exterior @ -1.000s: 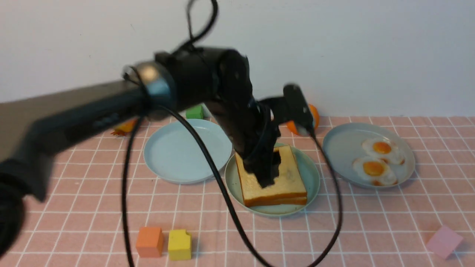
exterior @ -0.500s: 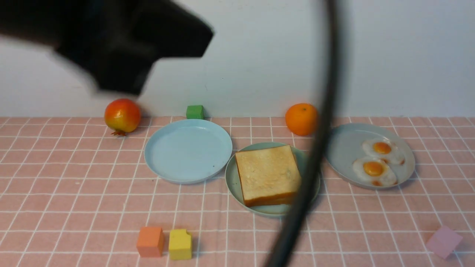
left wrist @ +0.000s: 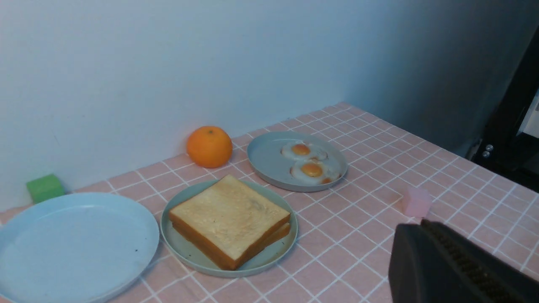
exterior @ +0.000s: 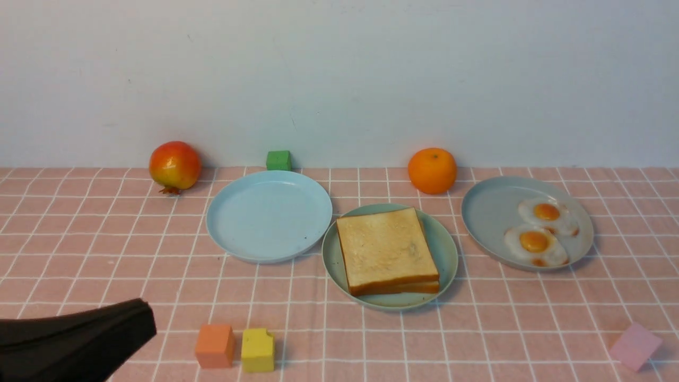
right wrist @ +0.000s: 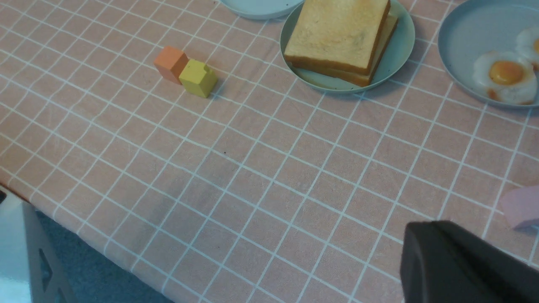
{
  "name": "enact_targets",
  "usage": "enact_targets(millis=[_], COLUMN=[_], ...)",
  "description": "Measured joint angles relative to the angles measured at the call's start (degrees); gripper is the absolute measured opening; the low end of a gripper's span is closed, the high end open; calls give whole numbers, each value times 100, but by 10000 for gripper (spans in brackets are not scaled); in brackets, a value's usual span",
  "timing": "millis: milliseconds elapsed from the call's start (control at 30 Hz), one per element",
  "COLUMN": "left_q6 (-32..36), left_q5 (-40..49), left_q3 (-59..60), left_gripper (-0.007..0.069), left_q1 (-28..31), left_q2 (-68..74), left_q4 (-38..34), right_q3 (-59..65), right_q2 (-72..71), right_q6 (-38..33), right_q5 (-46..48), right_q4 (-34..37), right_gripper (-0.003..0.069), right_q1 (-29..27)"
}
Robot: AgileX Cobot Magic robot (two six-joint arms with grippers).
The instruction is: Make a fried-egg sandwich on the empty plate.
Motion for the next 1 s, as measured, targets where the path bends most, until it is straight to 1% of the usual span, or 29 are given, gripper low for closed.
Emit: enact_targets(millis=[133,467,533,600,667,700,733,767,800,867,933,967,1000], left_q6=[105,110,110,110,110,110,110,110,110,110,110,110,110], left_q5=[-83,51,72,73,73,73,78,78,78,90,105,109,109], left_q3=[38,38,38,38,43,40,40,40,40,40,40,40,40], left_gripper=[13,13,13,13,13,13,13,13,13,13,13,13,13], left_q1=[0,0,0,0,0,0,0,0,0,0,0,0,0], left_q2=[-127,-127,-127,-127,-127,-127,-127,-127,-127,-127,-127,-127,-127], left_q4=[-39,-56,-56,-56,-56,-56,-56,-56,-56,-56,-56,-56,-56], right_q3=[0,55,180,357,509,518,594,656,674,1058,1755,2161,2511], right_q2=[0,0,0,0,0,0,-6,-43,-54,-307,-649,-885,-1055], right_q6=[0,-5,-22,-22,-22,-22,-22,-37,-45,-317,-726,-1001,-1180], right_q5=[0,0,0,0,0,0,0,-7,-18,-648,-1683,-2358,-2792], right_q4=[6,5,26,64,77,71,48,70,80,312,567,709,846], right_gripper=[39,43,43,45,46,46,41,31,31,-1,-7,-7,-7], right_q1=[0,0,-113,-415,-880,-933,-1359,-1631,-1686,-2415,-3081,-3400,-3688])
